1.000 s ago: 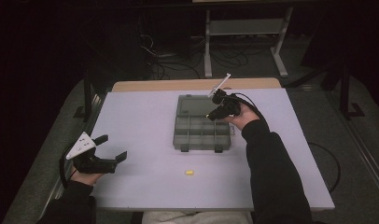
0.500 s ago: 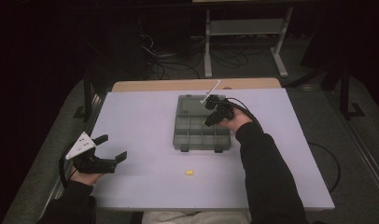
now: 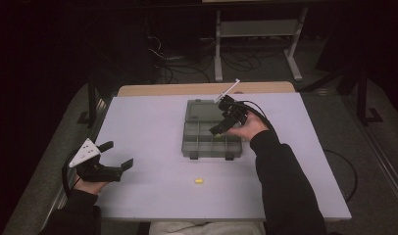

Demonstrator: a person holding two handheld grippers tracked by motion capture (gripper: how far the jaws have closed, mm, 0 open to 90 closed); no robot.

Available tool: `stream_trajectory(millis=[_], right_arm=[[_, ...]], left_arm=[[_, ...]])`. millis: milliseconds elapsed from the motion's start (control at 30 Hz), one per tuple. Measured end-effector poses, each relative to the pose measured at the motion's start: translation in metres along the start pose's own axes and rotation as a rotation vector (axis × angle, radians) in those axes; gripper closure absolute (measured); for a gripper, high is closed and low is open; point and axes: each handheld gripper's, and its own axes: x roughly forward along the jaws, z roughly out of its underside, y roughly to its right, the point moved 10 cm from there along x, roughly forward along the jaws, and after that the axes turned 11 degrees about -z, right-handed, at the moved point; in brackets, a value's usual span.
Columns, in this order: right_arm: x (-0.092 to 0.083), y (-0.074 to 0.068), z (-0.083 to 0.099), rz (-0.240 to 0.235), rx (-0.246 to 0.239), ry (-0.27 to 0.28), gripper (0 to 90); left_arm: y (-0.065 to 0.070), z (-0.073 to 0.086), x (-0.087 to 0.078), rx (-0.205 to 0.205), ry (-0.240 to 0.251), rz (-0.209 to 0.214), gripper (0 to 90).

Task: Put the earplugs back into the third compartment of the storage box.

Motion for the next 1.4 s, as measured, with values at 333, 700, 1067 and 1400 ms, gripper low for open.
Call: stream_trajectory(millis=[333, 700, 1067, 1400], right_arm=[[-0.022, -0.026, -0.007, 0.000, -0.058, 0.045, 0.0], [-0.018, -0.063, -0.008, -0.040, -0.172, 0.027, 0.0], [-0.001, -0.101, -0.007, -0.085, -0.273, 0.003, 0.1], [0.024, -0.119, 0.003, -0.137, -0.308, -0.038, 0.1]], left_arm=[[0.000, 0.000, 0.000, 0.002, 0.002, 0.002, 0.0], [0.000, 0.000, 0.000, 0.000, 0.000, -0.001, 0.0], [0.000, 0.000, 0.000, 0.000, 0.000, -0.001, 0.0], [0.000, 0.000, 0.000, 0.001, 0.000, 0.000, 0.0]])
